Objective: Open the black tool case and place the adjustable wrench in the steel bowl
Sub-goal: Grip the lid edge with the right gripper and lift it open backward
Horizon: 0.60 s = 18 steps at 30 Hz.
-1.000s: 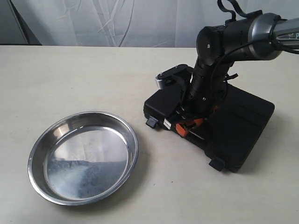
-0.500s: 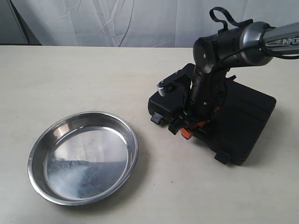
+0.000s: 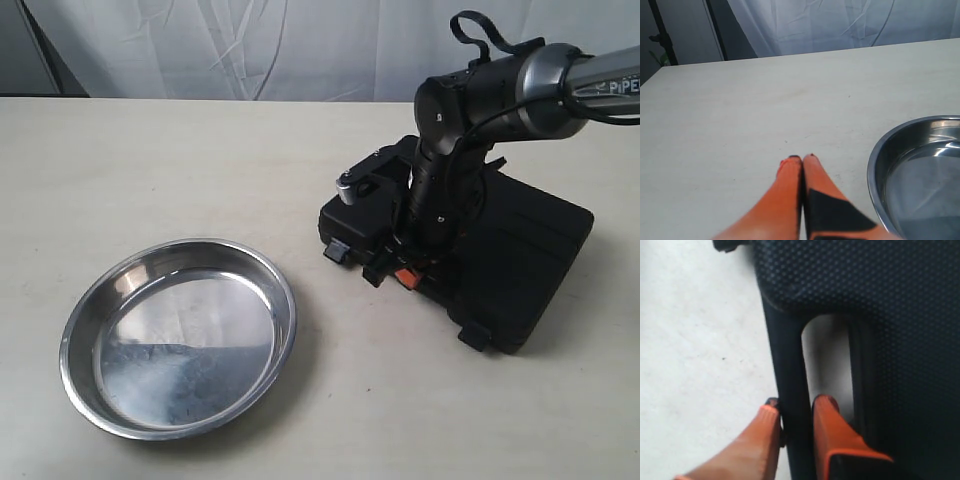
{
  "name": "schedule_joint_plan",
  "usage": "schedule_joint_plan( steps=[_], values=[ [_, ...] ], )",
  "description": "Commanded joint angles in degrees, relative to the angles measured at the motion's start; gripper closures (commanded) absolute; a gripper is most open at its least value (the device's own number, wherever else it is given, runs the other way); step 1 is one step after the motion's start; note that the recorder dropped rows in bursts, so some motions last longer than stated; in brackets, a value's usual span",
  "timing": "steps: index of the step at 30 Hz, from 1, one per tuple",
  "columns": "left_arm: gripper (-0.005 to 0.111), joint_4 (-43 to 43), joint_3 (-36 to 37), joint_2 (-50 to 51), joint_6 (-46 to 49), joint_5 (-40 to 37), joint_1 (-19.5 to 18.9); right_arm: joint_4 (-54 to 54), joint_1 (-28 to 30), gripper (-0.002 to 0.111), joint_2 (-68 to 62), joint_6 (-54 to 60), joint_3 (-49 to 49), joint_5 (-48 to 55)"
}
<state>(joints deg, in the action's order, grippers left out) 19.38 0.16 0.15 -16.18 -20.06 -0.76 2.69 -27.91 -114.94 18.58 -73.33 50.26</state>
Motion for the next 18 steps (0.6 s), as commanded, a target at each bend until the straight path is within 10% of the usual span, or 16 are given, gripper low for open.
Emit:
schedule_joint_plan(
  steps=[1, 18],
  values=[
    [0.107, 0.03, -0.16, -0.15, -0.15, 0.46, -0.22, -0.51, 0.41, 0.109, 1.05, -0.81, -0.12, 1.65],
    [0.107, 0.03, -0.16, -0.15, -0.15, 0.46, -0.22, 2.51, 0.51, 0.109, 20.93, 0.82, -0.12, 5.46]
  ],
)
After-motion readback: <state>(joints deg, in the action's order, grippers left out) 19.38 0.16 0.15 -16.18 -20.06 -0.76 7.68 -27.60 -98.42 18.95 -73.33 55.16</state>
